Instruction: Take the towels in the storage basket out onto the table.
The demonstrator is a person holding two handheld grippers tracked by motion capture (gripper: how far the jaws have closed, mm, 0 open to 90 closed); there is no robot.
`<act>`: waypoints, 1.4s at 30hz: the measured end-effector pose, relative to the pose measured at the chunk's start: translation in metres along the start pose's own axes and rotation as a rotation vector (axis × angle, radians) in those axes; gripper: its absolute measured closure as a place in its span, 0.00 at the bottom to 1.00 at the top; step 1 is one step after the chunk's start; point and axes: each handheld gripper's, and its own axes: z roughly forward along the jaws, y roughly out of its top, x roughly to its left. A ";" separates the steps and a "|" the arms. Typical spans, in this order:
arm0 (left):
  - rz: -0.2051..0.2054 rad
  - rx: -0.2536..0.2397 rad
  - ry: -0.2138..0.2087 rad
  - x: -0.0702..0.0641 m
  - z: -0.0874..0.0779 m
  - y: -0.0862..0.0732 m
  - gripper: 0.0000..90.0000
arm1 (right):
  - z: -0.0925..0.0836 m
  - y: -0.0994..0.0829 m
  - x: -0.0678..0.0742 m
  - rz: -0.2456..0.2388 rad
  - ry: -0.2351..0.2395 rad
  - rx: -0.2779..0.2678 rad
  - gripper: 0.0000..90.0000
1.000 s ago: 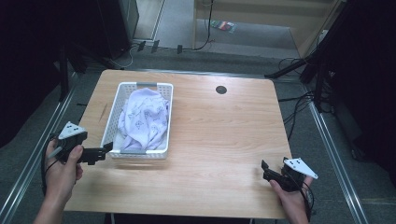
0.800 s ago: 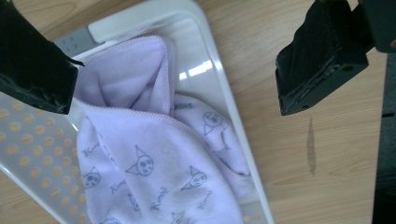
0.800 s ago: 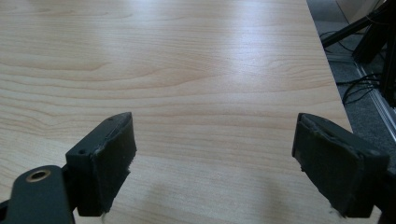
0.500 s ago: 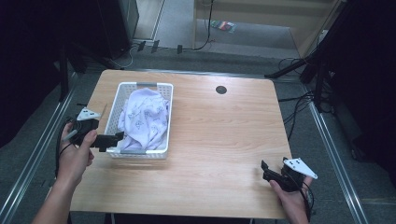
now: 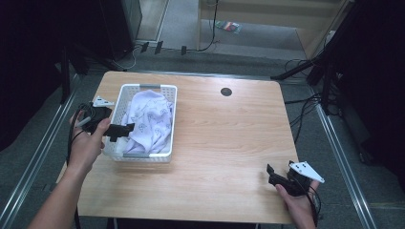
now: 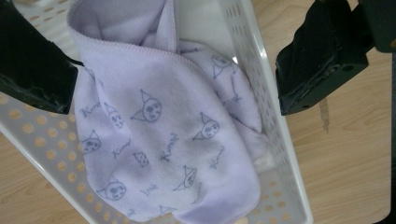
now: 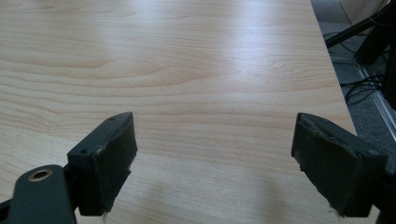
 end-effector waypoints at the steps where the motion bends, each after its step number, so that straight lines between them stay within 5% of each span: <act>1: 0.005 0.008 -0.002 0.000 0.002 0.003 0.00 | 0.000 0.000 0.000 0.000 0.001 0.001 0.16; 23: -0.004 0.162 -0.010 -0.008 0.054 0.039 0.00 | 0.000 0.000 -0.001 -0.002 0.006 0.000 0.16; 42: 0.001 0.297 -0.041 -0.007 0.105 0.041 0.00 | 0.000 0.000 -0.001 -0.001 0.009 0.000 0.16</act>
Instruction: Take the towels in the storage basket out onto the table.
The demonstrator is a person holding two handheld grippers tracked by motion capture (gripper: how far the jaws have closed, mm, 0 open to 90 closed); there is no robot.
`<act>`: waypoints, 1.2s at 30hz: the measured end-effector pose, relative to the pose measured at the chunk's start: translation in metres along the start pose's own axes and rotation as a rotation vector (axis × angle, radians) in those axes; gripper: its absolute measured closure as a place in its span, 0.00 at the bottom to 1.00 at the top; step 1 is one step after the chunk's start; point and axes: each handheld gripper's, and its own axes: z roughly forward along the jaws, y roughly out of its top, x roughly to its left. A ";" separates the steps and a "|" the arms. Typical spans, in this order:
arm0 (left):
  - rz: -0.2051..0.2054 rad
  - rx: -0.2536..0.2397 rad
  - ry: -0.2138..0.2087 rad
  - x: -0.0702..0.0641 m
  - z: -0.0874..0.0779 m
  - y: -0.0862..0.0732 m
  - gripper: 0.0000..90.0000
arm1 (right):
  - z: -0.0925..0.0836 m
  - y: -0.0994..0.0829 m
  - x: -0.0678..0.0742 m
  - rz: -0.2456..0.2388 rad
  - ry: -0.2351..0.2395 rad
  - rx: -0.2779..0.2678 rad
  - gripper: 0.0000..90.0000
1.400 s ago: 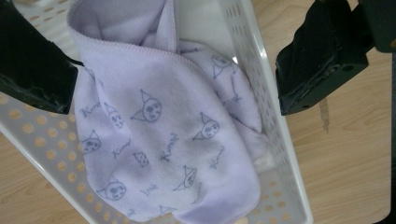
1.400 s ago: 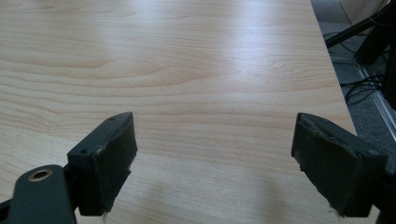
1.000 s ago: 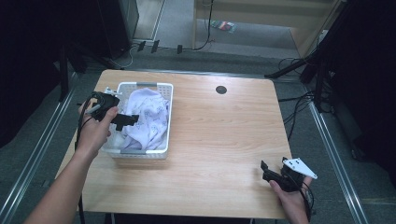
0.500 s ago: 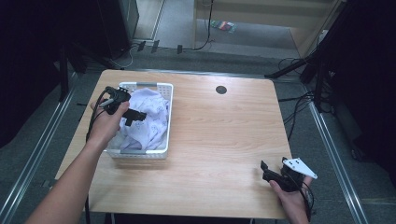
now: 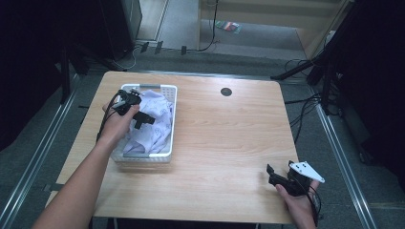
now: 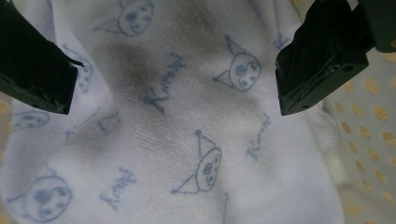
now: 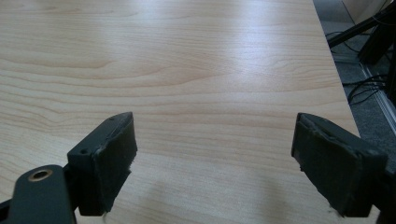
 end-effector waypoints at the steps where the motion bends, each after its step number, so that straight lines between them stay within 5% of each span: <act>1: -0.007 0.002 0.001 0.000 0.002 0.000 0.00 | 0.000 0.000 0.000 0.002 0.000 0.001 0.16; 5: -0.025 0.009 -0.001 0.001 0.009 0.002 0.00 | 0.000 0.000 0.000 0.002 0.001 0.001 0.16; 9: -0.001 0.032 0.010 -0.003 0.015 0.002 0.00 | 0.000 0.000 0.000 0.003 0.003 -0.001 0.16; 20: -0.046 0.095 0.004 -0.005 0.028 0.002 0.00 | 0.000 0.000 0.000 0.002 0.002 0.001 0.16; 36: 0.038 0.166 0.113 -0.024 0.048 -0.002 0.00 | 0.000 0.000 0.000 0.002 0.006 0.003 0.16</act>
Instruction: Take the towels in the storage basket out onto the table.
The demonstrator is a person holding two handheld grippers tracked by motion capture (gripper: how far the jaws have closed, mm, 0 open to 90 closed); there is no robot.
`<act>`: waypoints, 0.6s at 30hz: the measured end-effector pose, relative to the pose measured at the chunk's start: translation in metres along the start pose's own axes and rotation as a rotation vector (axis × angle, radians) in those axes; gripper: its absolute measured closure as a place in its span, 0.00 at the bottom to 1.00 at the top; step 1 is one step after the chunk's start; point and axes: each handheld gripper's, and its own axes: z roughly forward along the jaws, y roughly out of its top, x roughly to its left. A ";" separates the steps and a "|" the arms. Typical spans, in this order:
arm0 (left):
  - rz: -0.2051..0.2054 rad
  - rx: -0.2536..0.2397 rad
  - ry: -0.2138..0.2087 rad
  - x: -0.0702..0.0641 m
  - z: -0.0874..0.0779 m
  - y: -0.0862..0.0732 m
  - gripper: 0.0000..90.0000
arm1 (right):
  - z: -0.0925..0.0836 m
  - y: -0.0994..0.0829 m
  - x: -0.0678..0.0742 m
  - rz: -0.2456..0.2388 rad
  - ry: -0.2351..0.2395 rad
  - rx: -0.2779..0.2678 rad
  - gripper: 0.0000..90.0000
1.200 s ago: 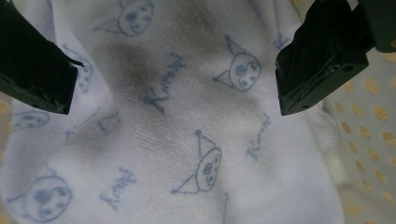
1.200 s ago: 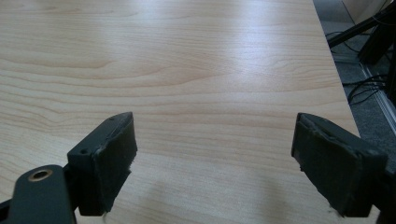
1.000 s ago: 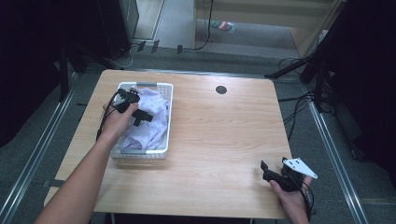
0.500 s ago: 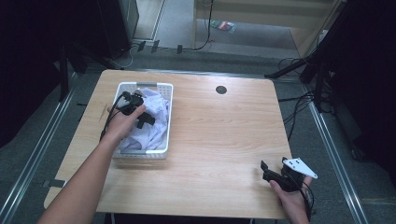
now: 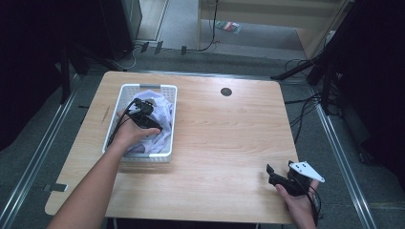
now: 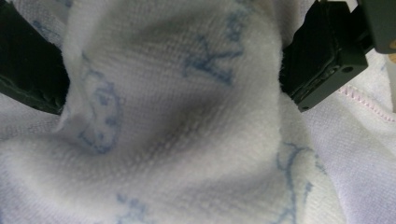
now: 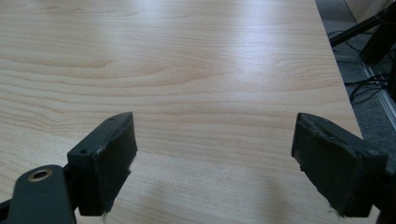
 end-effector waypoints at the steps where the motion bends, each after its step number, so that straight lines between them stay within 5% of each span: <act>1: 0.000 -0.007 0.001 -0.001 0.000 0.000 0.01 | 0.000 0.000 0.000 0.001 -0.001 0.000 0.16; 10: -0.010 -0.034 0.005 0.003 -0.006 -0.005 0.19 | 0.000 0.000 0.000 0.003 -0.001 0.003 0.16; 18: -0.010 -0.064 0.046 0.007 -0.012 -0.009 0.56 | 0.001 0.000 0.000 0.002 0.000 0.004 0.16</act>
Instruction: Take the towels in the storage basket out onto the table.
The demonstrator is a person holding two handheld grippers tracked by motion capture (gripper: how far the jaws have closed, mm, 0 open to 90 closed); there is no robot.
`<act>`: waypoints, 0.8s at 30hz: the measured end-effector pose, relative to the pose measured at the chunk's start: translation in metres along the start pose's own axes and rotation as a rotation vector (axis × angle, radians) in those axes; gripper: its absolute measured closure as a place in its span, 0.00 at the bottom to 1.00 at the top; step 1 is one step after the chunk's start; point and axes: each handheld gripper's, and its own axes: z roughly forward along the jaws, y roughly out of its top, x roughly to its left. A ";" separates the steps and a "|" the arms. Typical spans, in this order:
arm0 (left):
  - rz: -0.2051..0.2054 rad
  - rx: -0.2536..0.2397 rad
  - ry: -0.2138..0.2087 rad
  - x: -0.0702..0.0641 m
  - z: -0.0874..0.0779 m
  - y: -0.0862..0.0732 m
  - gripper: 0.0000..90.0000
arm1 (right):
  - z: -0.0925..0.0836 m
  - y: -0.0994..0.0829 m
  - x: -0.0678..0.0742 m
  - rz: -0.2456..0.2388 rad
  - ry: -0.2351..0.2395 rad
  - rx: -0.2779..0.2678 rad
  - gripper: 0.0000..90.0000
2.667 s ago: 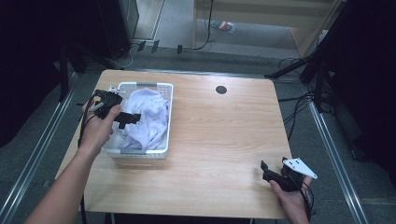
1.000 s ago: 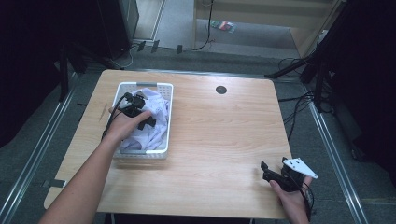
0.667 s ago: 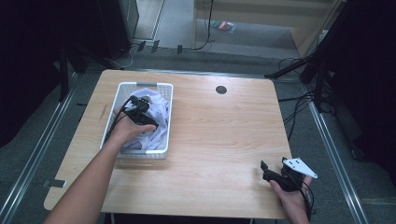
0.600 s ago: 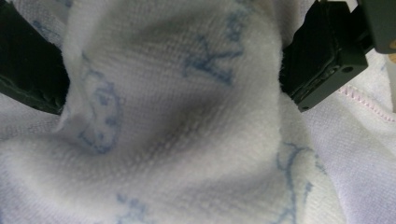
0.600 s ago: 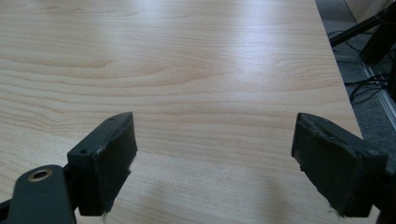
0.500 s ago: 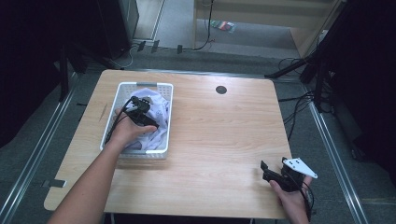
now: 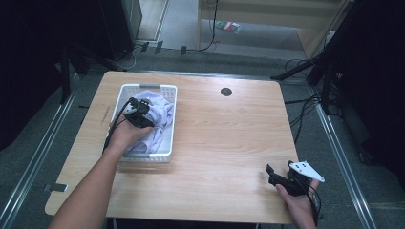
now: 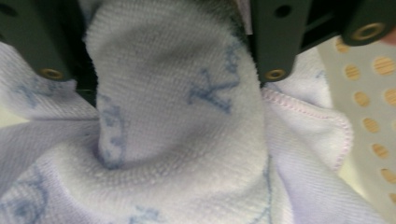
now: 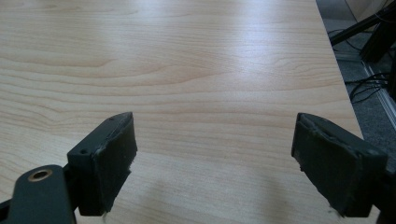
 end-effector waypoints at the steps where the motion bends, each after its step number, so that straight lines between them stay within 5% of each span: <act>1: 0.001 -0.003 0.003 0.000 0.000 0.000 0.58 | 0.000 0.000 0.000 0.001 0.000 0.000 0.16; 24: 0.013 0.012 -0.064 0.010 -0.019 0.000 0.67 | 0.000 0.000 -0.001 0.009 -0.003 0.001 0.16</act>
